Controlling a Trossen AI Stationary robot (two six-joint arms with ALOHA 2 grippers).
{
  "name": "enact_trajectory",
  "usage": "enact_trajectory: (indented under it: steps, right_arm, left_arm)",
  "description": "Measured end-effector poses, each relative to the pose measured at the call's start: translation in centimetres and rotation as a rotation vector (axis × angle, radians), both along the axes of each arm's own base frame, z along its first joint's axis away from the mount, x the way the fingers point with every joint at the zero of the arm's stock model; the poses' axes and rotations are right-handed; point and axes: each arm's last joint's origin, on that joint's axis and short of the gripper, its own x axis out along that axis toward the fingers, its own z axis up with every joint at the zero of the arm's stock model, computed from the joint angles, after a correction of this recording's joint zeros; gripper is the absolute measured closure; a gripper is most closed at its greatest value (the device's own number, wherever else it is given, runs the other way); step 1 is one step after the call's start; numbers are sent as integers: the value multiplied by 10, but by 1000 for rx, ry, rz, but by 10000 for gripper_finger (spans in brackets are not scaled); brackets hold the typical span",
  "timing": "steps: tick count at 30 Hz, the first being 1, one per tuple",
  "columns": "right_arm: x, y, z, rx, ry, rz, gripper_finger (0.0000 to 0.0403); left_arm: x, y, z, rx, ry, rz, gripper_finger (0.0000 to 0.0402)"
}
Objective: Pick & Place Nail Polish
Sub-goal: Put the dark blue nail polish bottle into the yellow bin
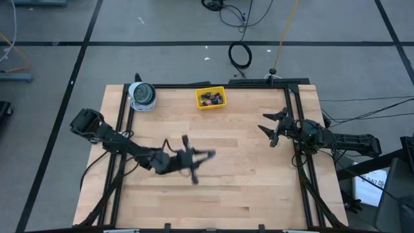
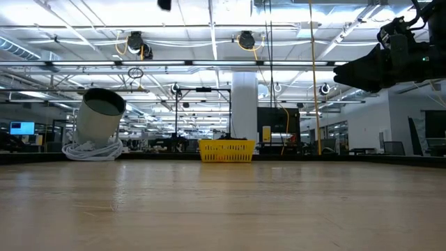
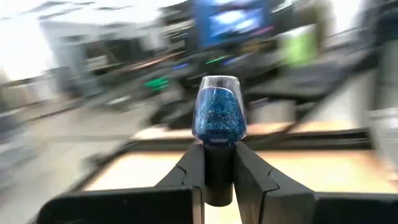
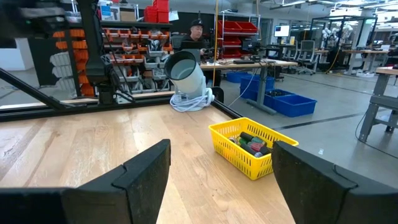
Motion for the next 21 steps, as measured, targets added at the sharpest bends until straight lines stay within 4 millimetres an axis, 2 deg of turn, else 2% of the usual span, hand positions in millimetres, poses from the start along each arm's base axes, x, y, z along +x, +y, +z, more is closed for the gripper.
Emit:
enact_trajectory:
  steps: [3, 6, 9, 14, 21]
  right_arm:
    - [0, 0, 0, 0, 0, 0, 135]
    - [0, 0, 0, 0, 0, 0, 135]
    - [0, 0, 0, 0, 0, 0, 135]
    - [0, 0, 0, 0, 0, 0, 135]
    - [0, 0, 0, 0, 0, 0, 135]
  left_arm:
    - [7, 23, -5, 8, 51, 175, 364]
    - [17, 55, -13, -75, 98, 218, 364]
    - [26, 93, -23, -212, 216, 226, 364]
    - [29, 163, -31, -444, 403, 412, 364]
    - [28, 238, -33, -556, 333, 469, 364]
